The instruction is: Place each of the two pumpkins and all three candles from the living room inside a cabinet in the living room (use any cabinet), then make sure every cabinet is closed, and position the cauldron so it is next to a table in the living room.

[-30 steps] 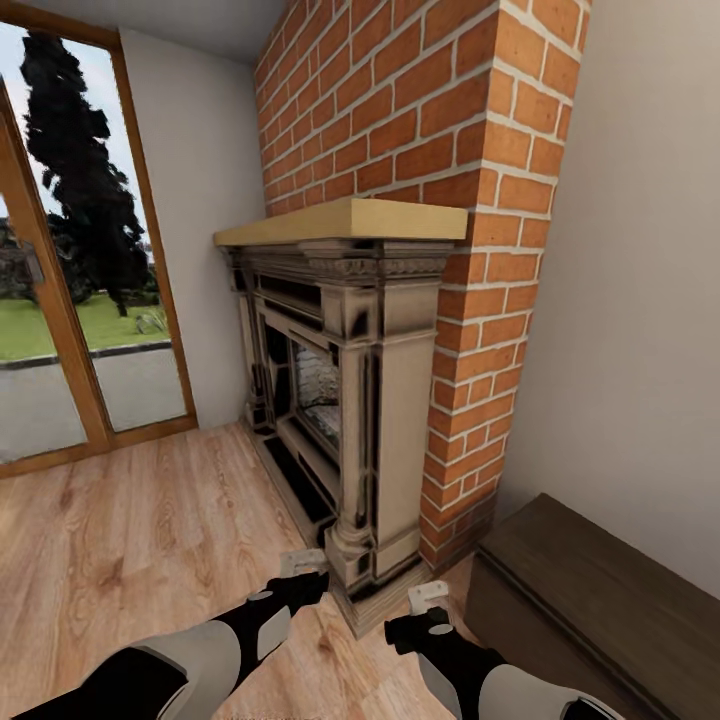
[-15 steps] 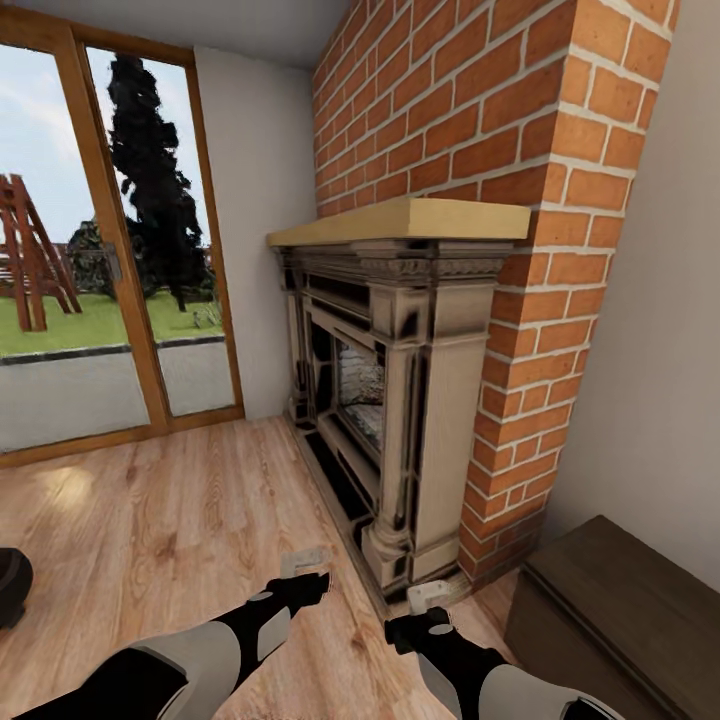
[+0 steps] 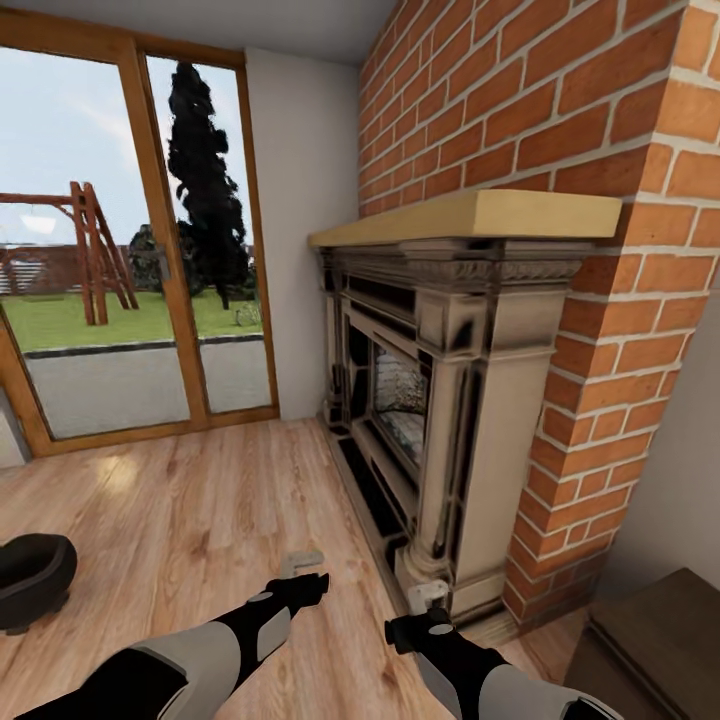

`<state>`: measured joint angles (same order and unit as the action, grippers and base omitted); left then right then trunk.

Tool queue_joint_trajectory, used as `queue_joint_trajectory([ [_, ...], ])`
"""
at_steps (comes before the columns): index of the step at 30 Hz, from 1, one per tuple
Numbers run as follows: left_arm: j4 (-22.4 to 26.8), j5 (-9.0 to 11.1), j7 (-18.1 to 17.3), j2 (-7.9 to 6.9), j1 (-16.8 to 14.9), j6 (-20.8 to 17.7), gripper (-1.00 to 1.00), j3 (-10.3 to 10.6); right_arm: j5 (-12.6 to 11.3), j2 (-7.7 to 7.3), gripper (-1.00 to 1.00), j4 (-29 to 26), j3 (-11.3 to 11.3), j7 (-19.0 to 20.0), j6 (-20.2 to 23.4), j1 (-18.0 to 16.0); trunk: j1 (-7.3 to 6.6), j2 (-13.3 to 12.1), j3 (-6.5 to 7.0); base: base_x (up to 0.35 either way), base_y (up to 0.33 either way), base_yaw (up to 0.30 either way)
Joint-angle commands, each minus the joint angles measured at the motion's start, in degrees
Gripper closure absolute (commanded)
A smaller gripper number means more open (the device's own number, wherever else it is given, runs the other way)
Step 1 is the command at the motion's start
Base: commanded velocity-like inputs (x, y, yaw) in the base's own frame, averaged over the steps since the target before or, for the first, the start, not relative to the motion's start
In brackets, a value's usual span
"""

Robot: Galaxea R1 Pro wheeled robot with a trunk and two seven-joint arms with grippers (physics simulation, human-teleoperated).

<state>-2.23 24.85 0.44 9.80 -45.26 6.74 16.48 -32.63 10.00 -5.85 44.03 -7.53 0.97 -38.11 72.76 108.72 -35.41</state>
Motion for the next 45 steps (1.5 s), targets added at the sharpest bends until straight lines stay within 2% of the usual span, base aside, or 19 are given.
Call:
queue_joint_trajectory([
  [1, -0.2, 0.4, 0.1, 0.05, -0.1, 0.4, -1.00, 0.5, -0.4, 0.00, -1.00, 0.0, 0.5, -0.3, 0.1, 0.0, 0.03, 0.0, -0.06, 0.334, 0.019, 0.039],
  [24, -0.2, 0.5, 0.1, 0.05, -0.1, 0.4, -1.00, 0.5, -0.4, 0.00, -1.00, 0.0, 0.4, -0.3, 0.2, 0.0, 0.03, 0.0, -0.04, 0.312, 0.170, 0.009],
  [45, -0.2, 0.4, 0.1, 0.05, -0.1, 0.4, -1.00, 0.5, -0.4, 0.00, -1.00, 0.0, 0.4, -0.3, 0.1, 0.0, 0.03, 0.0, 0.45, 0.255, 0.240, 0.254],
])
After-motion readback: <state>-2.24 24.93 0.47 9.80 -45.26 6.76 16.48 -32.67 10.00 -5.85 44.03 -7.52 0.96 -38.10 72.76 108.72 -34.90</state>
